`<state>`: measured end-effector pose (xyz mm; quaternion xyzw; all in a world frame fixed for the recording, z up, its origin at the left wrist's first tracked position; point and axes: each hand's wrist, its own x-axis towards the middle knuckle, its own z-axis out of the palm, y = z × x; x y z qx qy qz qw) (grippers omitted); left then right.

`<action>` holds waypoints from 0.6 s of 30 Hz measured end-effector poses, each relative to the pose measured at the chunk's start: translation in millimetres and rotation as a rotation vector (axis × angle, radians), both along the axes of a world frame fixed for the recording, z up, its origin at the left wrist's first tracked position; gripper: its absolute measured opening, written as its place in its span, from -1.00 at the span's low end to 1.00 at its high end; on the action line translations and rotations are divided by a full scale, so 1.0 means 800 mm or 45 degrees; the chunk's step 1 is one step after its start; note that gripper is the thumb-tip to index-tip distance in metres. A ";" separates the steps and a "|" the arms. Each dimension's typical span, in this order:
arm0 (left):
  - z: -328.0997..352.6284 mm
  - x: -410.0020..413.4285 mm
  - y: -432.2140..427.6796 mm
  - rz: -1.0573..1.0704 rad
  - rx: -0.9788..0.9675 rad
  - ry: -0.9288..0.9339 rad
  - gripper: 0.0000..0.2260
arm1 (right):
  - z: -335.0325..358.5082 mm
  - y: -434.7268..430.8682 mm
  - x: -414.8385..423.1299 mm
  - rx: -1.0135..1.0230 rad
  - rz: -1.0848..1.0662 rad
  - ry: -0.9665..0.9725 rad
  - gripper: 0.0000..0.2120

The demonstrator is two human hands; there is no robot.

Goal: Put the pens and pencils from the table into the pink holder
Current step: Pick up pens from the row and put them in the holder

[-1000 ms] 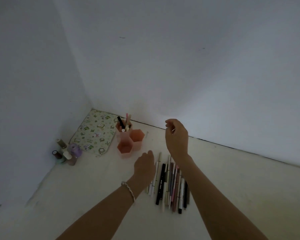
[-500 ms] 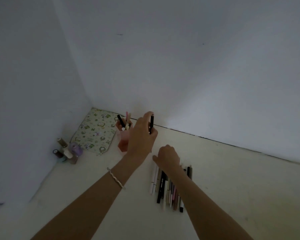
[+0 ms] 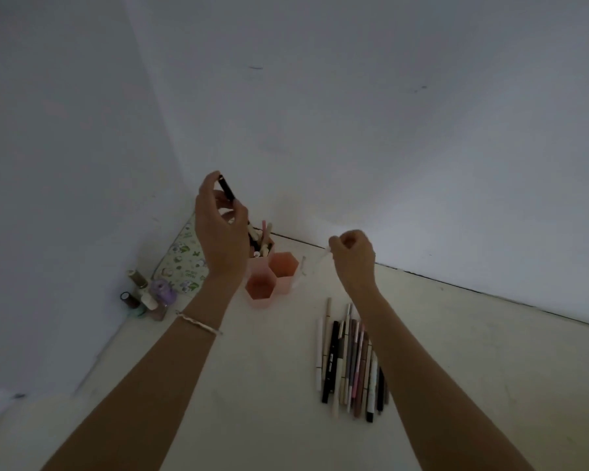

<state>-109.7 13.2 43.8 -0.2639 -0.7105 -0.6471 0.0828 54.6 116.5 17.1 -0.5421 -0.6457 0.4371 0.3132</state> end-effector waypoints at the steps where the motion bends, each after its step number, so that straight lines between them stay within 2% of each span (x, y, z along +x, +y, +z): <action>1: -0.009 -0.004 -0.001 -0.024 -0.070 0.020 -0.59 | 0.012 0.000 -0.003 0.048 -0.040 0.095 -0.93; 4: -0.044 -0.004 -0.007 -0.164 -0.373 0.079 -0.68 | 0.040 -0.004 -0.012 0.192 -0.093 0.293 -0.91; 6: -0.060 -0.005 -0.016 -0.115 -0.580 0.255 -0.82 | 0.051 -0.008 -0.020 0.268 -0.122 0.395 -0.96; 8: -0.070 -0.009 -0.026 0.030 -0.634 0.404 -0.85 | 0.059 -0.013 -0.030 0.334 -0.120 0.493 -0.98; 10: -0.068 -0.016 -0.035 0.153 -0.546 0.382 -0.82 | 0.060 -0.021 -0.043 0.441 -0.054 0.518 -0.97; 13: -0.053 -0.019 -0.042 0.151 -0.428 0.249 -0.78 | 0.048 -0.036 -0.062 0.591 0.115 0.399 -0.94; 18: -0.028 -0.002 -0.041 0.037 -0.294 0.193 -0.77 | 0.007 -0.050 -0.083 0.693 0.534 -0.109 -0.84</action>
